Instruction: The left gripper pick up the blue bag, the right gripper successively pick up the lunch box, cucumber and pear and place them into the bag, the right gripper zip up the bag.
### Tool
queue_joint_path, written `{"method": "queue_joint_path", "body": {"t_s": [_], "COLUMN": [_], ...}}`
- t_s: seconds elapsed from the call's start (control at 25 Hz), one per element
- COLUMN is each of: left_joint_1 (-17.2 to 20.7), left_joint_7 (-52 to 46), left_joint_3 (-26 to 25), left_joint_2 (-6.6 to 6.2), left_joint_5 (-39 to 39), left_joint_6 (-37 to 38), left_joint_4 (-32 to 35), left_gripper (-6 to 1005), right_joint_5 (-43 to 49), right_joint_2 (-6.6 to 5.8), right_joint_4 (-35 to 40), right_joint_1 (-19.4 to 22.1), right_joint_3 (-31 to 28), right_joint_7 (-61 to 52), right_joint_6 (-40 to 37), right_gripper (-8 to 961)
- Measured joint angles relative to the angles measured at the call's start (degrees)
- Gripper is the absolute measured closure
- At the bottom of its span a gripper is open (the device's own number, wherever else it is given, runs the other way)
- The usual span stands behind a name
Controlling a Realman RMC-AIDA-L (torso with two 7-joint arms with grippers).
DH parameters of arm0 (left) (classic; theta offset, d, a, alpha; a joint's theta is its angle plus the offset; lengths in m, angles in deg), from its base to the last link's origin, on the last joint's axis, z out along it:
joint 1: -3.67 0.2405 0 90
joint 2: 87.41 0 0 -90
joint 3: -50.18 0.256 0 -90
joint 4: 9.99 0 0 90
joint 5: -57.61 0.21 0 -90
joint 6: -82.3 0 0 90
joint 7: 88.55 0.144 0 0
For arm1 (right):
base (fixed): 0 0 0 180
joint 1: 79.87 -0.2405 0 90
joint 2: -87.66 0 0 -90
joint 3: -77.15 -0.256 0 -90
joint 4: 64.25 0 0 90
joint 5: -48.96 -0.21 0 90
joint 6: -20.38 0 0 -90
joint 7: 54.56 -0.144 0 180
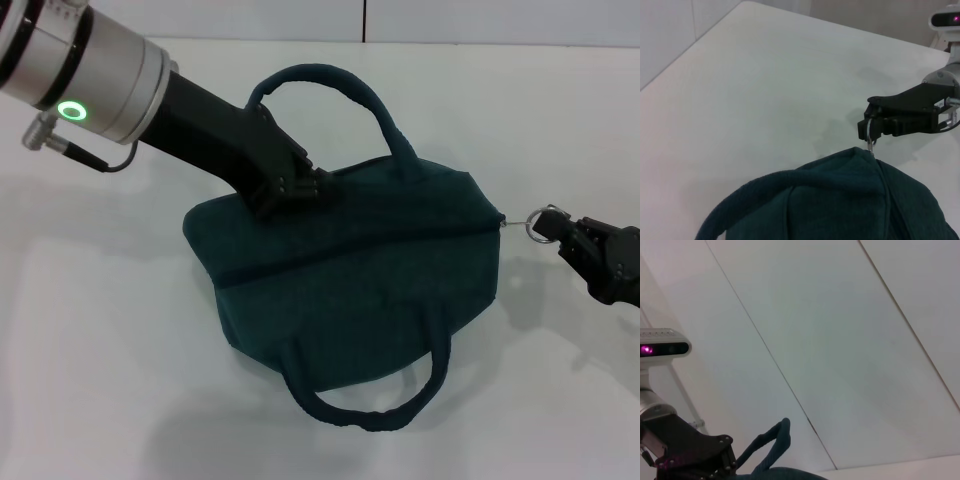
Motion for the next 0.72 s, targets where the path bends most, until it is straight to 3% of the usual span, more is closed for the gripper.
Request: {"method": "queue_joint_path", "body": {"t_s": [0.24, 0.52, 0.72], "left_joint_1": [0.0, -0.6, -0.7], "left_joint_7": [0.1, 0.1, 0.2], "left_joint_3": [0.0, -5.4, -6.0], "left_joint_2": [-0.06, -3.40, -4.52], "left_joint_5": [-1.2, -13.6, -15.8], "left_joint_6": [0.2, 5.5, 5.9], "left_joint_4": [-0.2, -3.8, -7.8], "left_gripper": [951, 952, 952], "right_joint_5": [0.0, -0.1, 0.3], "right_joint_2": [0.02, 0.02, 0.12], "right_joint_4": [0.0, 0.0, -0.4], "right_joint_1": [0.0, 0.4, 0.3], "right_joint_3": [0.0, -0.7, -1.2], "right_joint_7": [-0.1, -0.1, 0.0], "right_joint_6": [-1.2, -4.6, -2.1], "right_gripper": [943, 943, 943]}}
